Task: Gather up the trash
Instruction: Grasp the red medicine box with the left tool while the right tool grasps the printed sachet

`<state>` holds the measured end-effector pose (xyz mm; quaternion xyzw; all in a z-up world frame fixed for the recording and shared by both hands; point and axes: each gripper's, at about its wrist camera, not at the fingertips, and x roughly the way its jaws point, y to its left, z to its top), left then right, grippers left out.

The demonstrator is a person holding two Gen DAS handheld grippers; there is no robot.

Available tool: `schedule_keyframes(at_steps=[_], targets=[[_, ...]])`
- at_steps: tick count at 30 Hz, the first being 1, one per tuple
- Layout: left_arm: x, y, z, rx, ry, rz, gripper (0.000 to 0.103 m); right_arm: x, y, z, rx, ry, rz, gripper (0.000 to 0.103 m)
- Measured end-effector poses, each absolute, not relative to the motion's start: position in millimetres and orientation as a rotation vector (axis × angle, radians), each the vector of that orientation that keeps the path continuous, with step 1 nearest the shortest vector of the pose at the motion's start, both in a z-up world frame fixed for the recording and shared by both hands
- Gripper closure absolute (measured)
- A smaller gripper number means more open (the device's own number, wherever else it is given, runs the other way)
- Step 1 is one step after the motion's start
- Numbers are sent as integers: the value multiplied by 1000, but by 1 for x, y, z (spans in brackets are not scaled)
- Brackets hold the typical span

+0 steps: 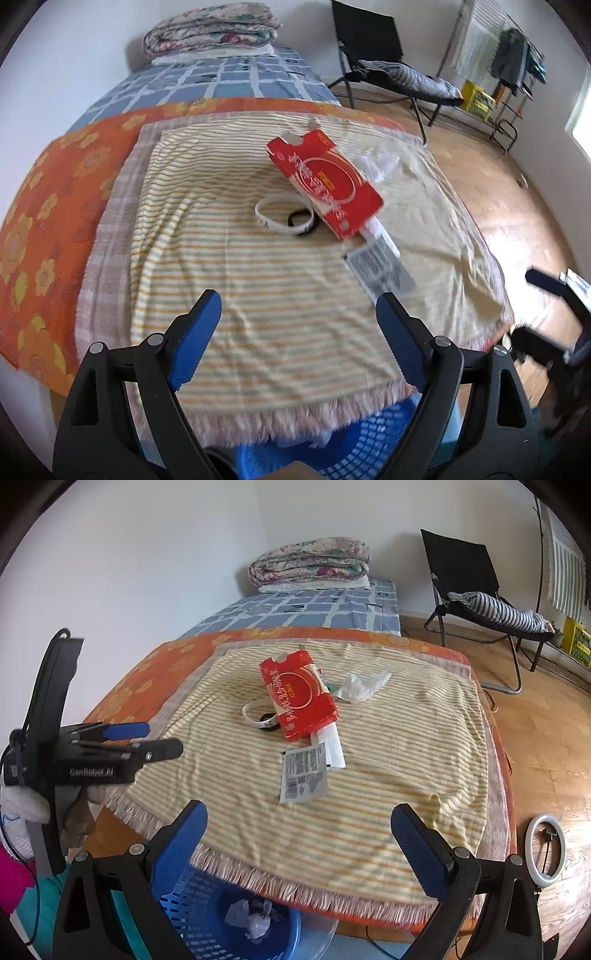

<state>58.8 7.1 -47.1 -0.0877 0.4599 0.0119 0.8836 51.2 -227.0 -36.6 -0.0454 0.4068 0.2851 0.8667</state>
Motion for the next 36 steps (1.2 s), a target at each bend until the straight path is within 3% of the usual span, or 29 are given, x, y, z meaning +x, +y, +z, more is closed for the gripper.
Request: schedule_keyframes(at_steps=[21, 36], targets=[[206, 6, -93, -489, 1013, 67, 15, 97, -221, -78, -91, 945, 613, 2], [255, -11, -119, -478, 1068, 142, 14, 114, -232, -73, -44, 936, 601, 2]])
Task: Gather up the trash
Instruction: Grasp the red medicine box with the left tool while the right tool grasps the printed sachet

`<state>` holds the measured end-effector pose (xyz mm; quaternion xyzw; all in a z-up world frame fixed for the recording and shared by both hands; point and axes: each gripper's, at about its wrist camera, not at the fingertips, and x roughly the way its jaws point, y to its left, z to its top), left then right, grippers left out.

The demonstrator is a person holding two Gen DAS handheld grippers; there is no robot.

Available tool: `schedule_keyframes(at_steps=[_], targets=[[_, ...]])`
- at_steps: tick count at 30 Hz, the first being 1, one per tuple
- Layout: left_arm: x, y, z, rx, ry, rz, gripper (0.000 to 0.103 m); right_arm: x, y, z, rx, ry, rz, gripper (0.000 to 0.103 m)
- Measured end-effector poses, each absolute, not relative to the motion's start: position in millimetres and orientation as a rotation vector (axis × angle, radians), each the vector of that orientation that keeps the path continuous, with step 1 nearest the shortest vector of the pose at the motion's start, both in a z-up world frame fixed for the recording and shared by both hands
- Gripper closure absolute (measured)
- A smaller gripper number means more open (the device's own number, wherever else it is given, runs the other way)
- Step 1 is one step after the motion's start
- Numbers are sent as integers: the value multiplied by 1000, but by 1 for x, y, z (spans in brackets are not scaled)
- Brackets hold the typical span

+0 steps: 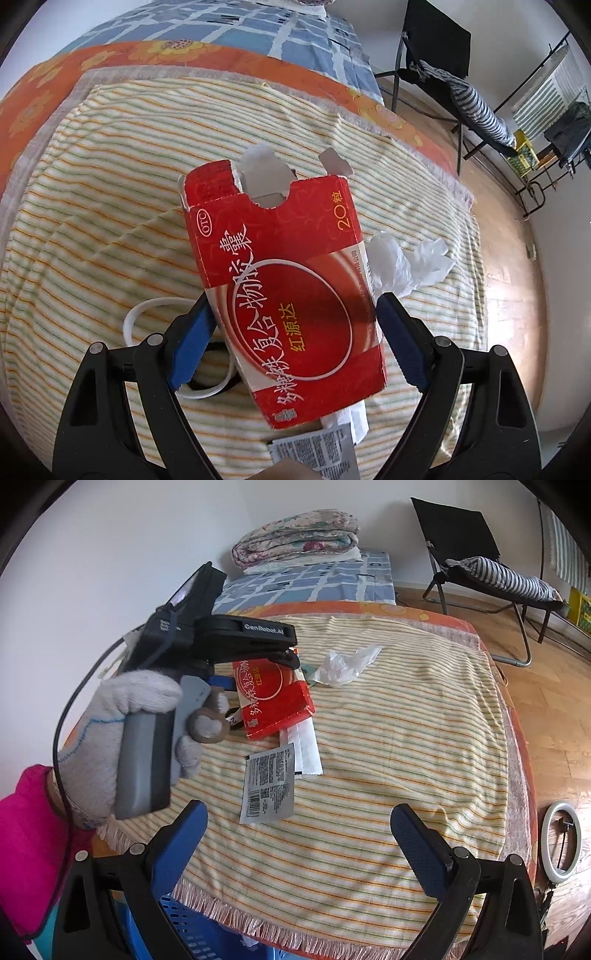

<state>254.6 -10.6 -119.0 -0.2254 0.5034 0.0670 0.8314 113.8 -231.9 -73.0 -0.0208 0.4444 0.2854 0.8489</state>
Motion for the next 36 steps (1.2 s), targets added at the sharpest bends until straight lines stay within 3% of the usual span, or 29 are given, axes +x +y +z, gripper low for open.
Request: schedule_keyframes(at_steps=[11, 23, 29, 31, 33, 36], targets=[[272, -40, -141, -330, 1125, 171, 14, 118, -231, -69, -34, 929, 588, 2], [253, -17, -126, -323, 1096, 130, 16, 131, -211, -98, -75, 1030, 623, 7], [241, -6, -110, -305, 1074, 116, 17, 134, -175, -115, -147, 1071, 665, 11], [236, -3, -106, -290, 1067, 112, 17, 136, -163, -121, -182, 1087, 662, 21], [232, 1, -101, -281, 1060, 111, 17, 141, -152, -127, -220, 1103, 649, 24], [226, 7, -97, -286, 1057, 98, 17, 145, -136, -133, -278, 1111, 628, 24]])
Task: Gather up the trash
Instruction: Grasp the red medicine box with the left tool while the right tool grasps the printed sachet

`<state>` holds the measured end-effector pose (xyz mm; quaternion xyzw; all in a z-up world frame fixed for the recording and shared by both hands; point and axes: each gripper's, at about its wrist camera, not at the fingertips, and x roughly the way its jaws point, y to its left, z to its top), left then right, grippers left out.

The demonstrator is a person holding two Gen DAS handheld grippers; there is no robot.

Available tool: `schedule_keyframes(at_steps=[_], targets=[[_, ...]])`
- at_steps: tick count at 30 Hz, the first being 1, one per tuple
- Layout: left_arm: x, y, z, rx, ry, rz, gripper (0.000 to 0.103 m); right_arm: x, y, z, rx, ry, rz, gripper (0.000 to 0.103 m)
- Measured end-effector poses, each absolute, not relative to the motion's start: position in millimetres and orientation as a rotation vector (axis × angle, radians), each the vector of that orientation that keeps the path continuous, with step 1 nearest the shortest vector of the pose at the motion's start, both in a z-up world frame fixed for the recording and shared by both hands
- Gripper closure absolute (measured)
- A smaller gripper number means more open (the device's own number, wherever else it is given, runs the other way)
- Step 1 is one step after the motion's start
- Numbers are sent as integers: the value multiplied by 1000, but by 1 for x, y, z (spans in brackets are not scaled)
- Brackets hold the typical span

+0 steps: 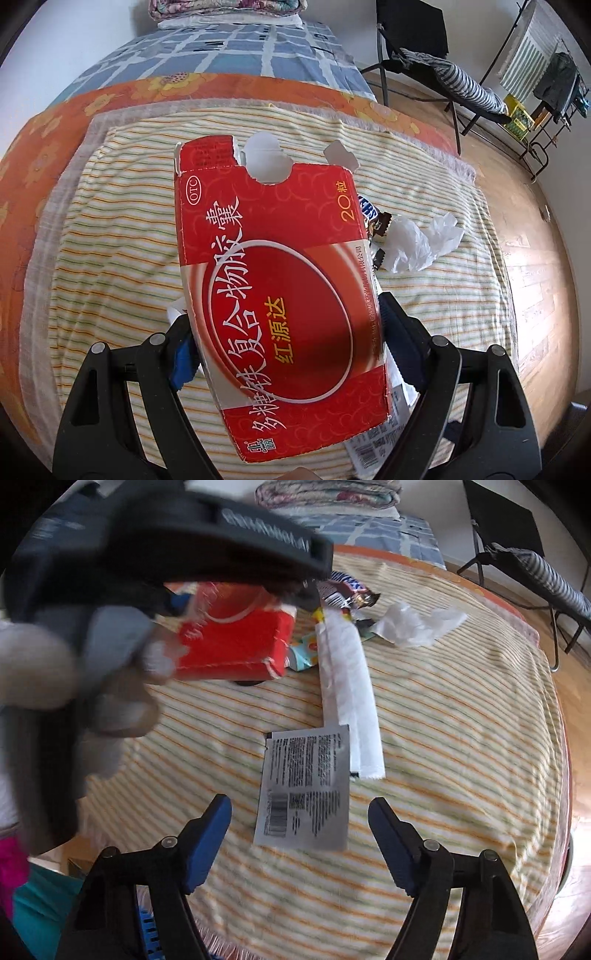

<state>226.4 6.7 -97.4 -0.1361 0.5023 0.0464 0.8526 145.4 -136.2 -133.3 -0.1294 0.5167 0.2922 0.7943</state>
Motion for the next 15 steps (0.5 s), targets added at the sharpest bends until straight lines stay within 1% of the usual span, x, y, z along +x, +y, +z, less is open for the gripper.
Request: schedule_keyframes(at_steps=[2, 4, 7, 9, 11, 12, 15], targets=[[224, 10, -96, -297, 1059, 84, 17, 148, -126, -136, -320, 1108, 611, 25], [222, 15, -93, -306, 1055, 79, 17, 151, -118, -139, -354, 1110, 597, 30], [219, 20, -87, -312, 1042, 78, 17, 154, -111, -144, -378, 1129, 582, 33], [217, 23, -83, -310, 1034, 80, 17, 156, -110, -146, -374, 1132, 580, 33], [214, 25, -81, -305, 1031, 84, 17, 157, -110, -144, -363, 1132, 579, 37], [213, 27, -81, -303, 1030, 85, 17, 159, -110, -144, -358, 1132, 579, 42], [207, 33, -79, -309, 1032, 82, 17, 162, -115, -143, -326, 1143, 587, 43]])
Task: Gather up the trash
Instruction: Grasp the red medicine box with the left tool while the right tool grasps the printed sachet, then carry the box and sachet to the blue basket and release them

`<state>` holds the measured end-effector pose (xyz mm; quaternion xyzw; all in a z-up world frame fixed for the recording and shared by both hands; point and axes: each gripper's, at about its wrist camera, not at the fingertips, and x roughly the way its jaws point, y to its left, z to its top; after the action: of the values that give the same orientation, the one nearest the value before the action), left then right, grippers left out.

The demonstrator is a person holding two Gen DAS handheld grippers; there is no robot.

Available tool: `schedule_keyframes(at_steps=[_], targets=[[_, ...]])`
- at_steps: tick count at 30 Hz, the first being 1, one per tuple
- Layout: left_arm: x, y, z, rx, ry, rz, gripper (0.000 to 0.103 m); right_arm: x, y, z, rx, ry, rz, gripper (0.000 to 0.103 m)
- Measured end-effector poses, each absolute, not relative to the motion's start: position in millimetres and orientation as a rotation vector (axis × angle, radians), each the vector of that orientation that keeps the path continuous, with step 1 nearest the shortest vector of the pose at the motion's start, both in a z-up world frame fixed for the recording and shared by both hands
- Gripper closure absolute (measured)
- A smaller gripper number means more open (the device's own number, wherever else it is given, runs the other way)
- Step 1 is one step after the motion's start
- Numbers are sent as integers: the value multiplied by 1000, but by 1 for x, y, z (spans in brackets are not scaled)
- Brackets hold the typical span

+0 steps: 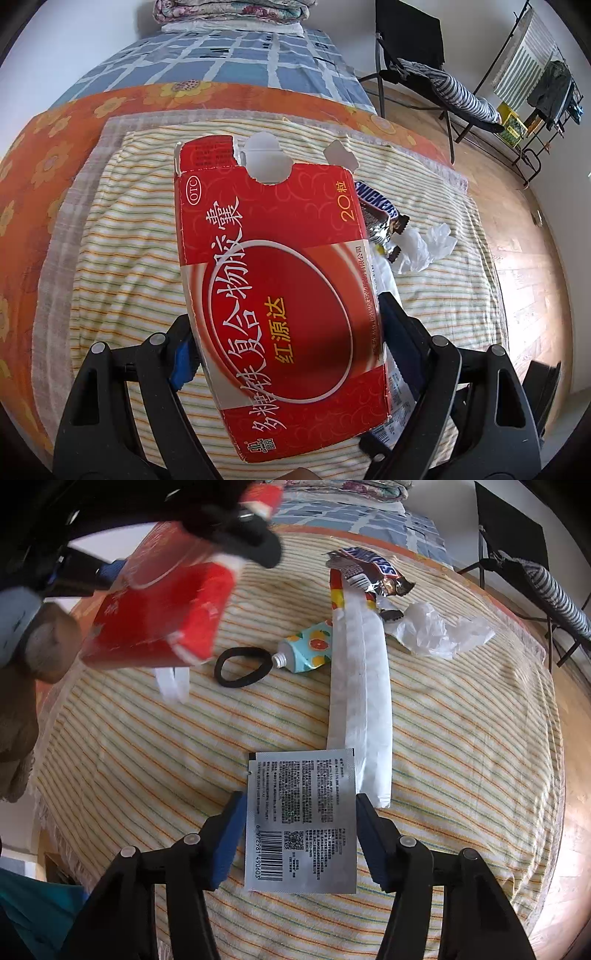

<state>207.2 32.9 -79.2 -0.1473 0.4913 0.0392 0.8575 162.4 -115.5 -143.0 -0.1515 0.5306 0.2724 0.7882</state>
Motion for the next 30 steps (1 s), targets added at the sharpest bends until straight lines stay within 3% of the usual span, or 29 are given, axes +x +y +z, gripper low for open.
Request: schedule_keyframes(at_steps=[30], targets=[[101, 28, -59, -234, 1030, -30, 17, 99, -158, -87, -194, 1029, 635, 43]])
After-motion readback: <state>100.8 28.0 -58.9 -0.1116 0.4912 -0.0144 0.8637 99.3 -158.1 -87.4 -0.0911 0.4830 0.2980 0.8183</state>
